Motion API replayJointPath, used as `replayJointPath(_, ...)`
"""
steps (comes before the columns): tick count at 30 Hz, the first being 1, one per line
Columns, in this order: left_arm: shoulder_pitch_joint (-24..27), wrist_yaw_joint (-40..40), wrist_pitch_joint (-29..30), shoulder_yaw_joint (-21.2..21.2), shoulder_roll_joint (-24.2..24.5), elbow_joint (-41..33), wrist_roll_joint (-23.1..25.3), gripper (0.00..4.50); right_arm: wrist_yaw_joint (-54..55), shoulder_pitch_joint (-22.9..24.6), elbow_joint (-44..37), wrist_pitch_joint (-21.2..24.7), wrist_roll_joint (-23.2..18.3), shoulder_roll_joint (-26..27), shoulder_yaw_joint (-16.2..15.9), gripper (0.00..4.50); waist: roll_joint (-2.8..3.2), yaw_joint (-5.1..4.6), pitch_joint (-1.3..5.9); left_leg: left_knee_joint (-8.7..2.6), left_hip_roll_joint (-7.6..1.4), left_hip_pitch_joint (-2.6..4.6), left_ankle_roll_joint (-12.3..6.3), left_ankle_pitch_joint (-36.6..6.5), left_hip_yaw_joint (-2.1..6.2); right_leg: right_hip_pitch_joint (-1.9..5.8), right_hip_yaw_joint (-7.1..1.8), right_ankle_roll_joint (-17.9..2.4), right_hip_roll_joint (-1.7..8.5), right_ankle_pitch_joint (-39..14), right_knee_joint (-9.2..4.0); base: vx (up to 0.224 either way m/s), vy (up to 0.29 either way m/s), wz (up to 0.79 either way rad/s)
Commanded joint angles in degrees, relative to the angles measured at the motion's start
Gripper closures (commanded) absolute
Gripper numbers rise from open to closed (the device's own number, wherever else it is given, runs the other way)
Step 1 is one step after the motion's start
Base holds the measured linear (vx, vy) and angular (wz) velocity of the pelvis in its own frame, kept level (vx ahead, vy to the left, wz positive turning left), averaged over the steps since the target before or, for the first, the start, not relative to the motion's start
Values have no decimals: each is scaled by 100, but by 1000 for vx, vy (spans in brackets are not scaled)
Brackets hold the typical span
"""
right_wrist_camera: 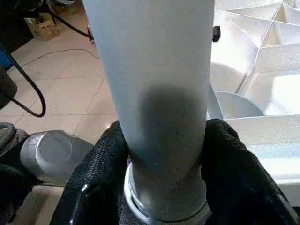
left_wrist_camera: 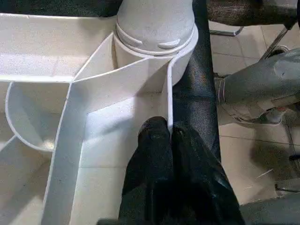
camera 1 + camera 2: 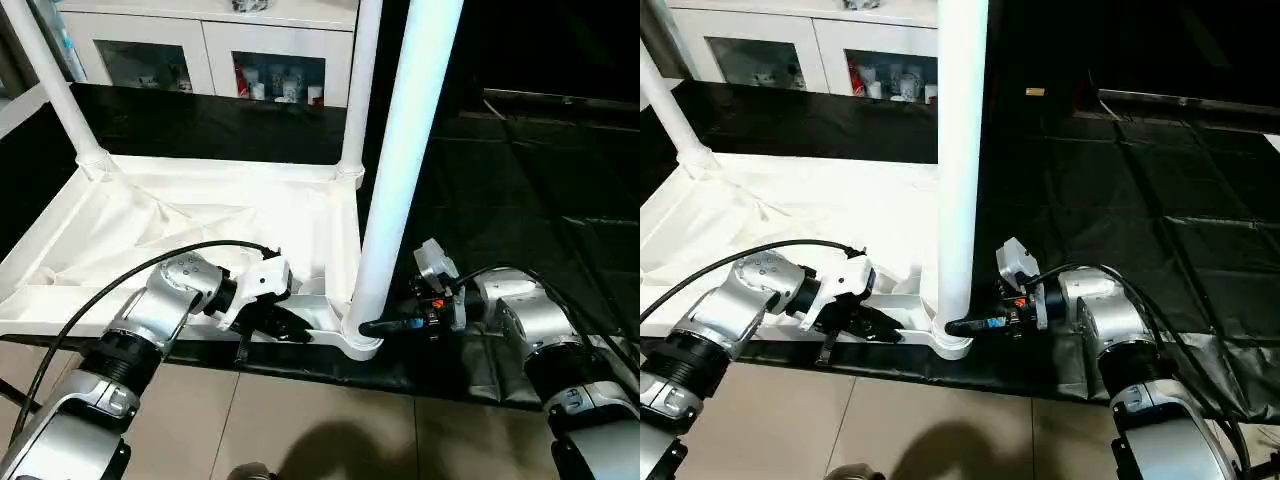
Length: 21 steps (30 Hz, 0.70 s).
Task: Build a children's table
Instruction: Rotate leg to tighten
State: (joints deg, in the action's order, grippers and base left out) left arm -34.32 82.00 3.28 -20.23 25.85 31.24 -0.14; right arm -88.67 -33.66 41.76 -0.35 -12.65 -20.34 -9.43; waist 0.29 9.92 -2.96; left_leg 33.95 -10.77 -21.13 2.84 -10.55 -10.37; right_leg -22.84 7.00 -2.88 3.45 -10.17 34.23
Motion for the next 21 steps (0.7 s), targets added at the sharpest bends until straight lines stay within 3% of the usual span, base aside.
replayJointPath(1, 38, -12, -78, -196, -32, -68, 136, 450, -194, 73, -172, 83, -67, 3, -52, 253, -5, -26, 435, -330, -366, 72, -486, -610, 117, 325, -398, -909, 620, -1158, -354, 0, 0, 0)
replayJointPath(6, 15, -335, 56, -122, -131, 42, 189, 450, -20, 229, -336, 212, -141, 48, 10, 253, 2, -10, 425, -337, -376, 88, -463, -666, 117, 314, -399, -887, 616, -1253, -378, 0, 0, 0)
replayJointPath(8, -84, -917, 444, 95, -426, 195, 129, 450, 789, 328, -240, 291, 4, 236, 119, 254, 10, -14, 403, -345, -378, 122, -371, -840, 110, 285, -396, -902, 624, -1455, -415, 0, 0, 0)
replayJointPath(10, -124, -1102, 600, 187, -559, 219, 62, 450, 1183, 321, -220, 412, 84, 328, 150, 254, -4, -29, 382, -356, -356, 121, -302, -968, 114, 301, -386, -819, 637, -1795, -461, 0, 0, 0)
replayJointPath(12, -222, -1506, 942, 340, -843, 266, -32, 450, 2212, 247, -69, 551, 259, 616, 278, 254, 17, -90, 349, -386, -353, 136, -172, -1172, 130, 294, -378, -644, 641, -2316, -525, 0, 0, 0)
replayJointPath(13, -222, -1506, 942, 340, -843, 266, -32, 450, 2212, 247, -69, 551, 259, 616, 278, 254, 0, -145, 309, -398, -321, 165, -91, -1412, 145, 289, -351, -540, 653, -2750, -589, 0, 0, 0)
replayJointPath(15, -369, -1952, 1162, 448, -1111, 402, -47, 450, 3249, 73, 247, 654, 378, 954, 433, 255, -4, -257, 284, -413, -290, 177, 6, -1689, 185, 324, -298, -347, 684, -3322, -675, 0, 0, 0)
replayJointPath(17, -428, -2115, 1247, 496, -1202, 460, -49, 450, 3592, 7, 335, 720, 416, 1069, 484, 255, 3, -345, 321, -425, -291, 157, 10, -1651, 216, 357, -285, -250, 684, -3247, -688, 0, 0, 0)
replayJointPath(20, -662, -2766, 1533, 696, -1516, 687, -20, 450, 4755, -249, 695, 832, 507, 1449, 661, 255, 3, -420, 320, -408, -275, 211, 18, -1662, 195, 288, -297, -369, 660, -3083, -685, 0, 0, 0)
replayJointPath(21, -710, -2900, 1584, 739, -1574, 734, -6, 450, 4984, -300, 763, 840, 527, 1520, 692, 255, -2, -437, 326, -405, -268, 199, -5, -1637, 206, 318, -293, -402, 679, -3044, -686, 0, 0, 0)
